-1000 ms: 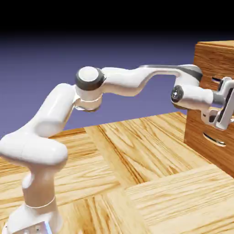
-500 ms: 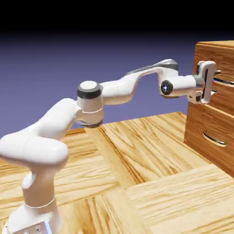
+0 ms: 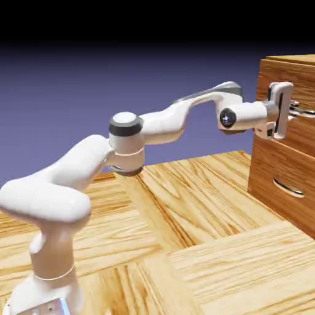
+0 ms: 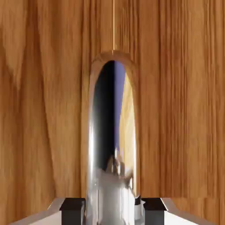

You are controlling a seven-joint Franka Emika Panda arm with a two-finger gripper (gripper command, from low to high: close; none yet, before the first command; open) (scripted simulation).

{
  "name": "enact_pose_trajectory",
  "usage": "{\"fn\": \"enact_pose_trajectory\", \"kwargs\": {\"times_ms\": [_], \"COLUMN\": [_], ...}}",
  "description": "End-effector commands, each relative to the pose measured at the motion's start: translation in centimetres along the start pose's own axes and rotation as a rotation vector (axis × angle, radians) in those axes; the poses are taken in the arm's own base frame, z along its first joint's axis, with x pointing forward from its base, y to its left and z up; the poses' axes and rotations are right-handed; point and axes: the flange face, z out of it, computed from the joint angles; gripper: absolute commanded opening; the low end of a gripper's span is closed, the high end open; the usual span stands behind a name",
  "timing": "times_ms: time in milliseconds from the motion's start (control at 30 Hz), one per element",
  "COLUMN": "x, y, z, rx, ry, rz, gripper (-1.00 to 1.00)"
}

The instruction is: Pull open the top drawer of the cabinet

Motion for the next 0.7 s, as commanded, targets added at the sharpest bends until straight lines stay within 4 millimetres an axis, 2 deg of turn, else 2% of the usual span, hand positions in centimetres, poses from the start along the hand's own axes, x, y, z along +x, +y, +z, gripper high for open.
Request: {"fn": "enact_pose_trajectory", "kwargs": {"times_ms": [0, 267, 567, 667], "x": [0.0, 0.0, 0.3, 1.0], "y": [0.0, 0.0, 0.0, 0.2], "z": [-0.5, -5.1, -11.7, -11.5], "rx": [0.0, 0.0, -0.001, -0.002], "ry": [0.0, 0.0, 0.004, 0.01], "rz": [0.0, 0.0, -0.001, -0.002], "gripper": [-1.0, -1.0, -1.0, -1.0]}}
